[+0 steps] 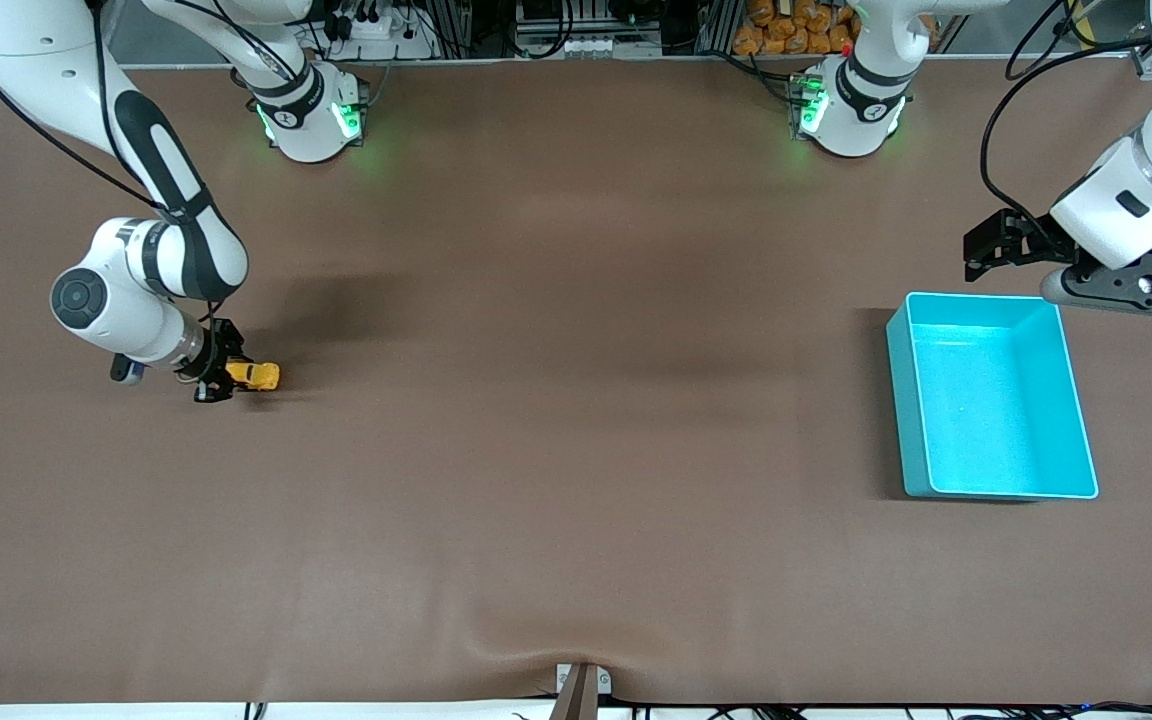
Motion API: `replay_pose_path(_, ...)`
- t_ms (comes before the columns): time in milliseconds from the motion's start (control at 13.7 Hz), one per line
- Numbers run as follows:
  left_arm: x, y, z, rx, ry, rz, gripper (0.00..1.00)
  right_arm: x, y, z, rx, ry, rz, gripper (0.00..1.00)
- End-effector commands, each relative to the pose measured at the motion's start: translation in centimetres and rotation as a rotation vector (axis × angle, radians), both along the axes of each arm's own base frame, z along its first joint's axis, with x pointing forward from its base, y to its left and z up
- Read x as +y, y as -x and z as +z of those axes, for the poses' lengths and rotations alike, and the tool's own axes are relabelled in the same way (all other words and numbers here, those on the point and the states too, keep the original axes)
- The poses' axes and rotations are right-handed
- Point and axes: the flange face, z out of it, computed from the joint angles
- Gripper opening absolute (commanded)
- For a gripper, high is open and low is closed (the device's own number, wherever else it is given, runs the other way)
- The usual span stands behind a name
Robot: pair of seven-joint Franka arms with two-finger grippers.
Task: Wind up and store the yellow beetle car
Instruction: 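Close the right gripper on the car while the left gripper approaches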
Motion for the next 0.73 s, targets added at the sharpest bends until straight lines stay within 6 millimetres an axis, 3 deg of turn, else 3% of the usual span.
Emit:
replay_pose_path(0, 0.15, -0.26, -0.07, -0.009, 0.013, -0.009, 1.00, -0.17, 0.67, -0.41, 0.006, -0.004, -0.012, 0.26)
replay_pose_path(659, 0.35, -0.35, -0.15, -0.009, 0.010, -0.004, 1.00, -1.07, 0.60, -1.13, 0.024, 0.018, 0.014, 0.21)
